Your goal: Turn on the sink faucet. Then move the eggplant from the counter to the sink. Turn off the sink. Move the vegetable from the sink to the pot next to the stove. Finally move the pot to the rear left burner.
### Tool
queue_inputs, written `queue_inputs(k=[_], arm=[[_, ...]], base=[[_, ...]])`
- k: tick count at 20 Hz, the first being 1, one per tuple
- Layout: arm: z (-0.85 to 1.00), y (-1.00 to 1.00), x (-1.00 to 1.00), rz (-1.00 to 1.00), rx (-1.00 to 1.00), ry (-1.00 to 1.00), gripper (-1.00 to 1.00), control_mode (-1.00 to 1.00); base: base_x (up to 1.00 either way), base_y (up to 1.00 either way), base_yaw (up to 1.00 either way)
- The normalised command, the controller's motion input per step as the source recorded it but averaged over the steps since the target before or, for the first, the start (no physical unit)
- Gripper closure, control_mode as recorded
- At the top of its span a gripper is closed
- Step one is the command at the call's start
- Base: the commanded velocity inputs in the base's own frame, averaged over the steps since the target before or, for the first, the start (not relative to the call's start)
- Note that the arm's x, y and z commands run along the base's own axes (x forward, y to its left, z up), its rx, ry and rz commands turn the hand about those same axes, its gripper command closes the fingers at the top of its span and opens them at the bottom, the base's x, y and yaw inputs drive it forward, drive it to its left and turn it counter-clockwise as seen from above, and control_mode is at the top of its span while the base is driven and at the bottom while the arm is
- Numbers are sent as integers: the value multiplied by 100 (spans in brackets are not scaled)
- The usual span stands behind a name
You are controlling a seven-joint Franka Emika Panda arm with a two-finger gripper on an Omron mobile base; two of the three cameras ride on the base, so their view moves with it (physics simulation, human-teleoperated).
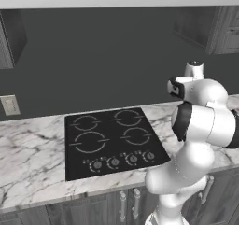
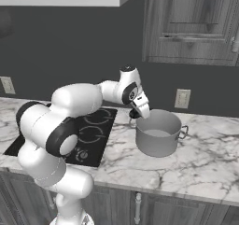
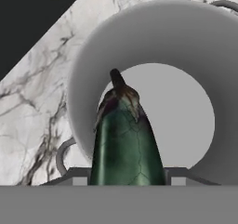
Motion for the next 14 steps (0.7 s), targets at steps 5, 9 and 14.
queue_inputs(k=[5,9,14], arm=[[-30,-51,4,-1,0,0,100,-100],[-33,-46,6,0,0,0,100,-100],[-29,-34,21,-1,0,0,100,-100]], base=[[0,0,0],[0,0,0],[0,0,0]])
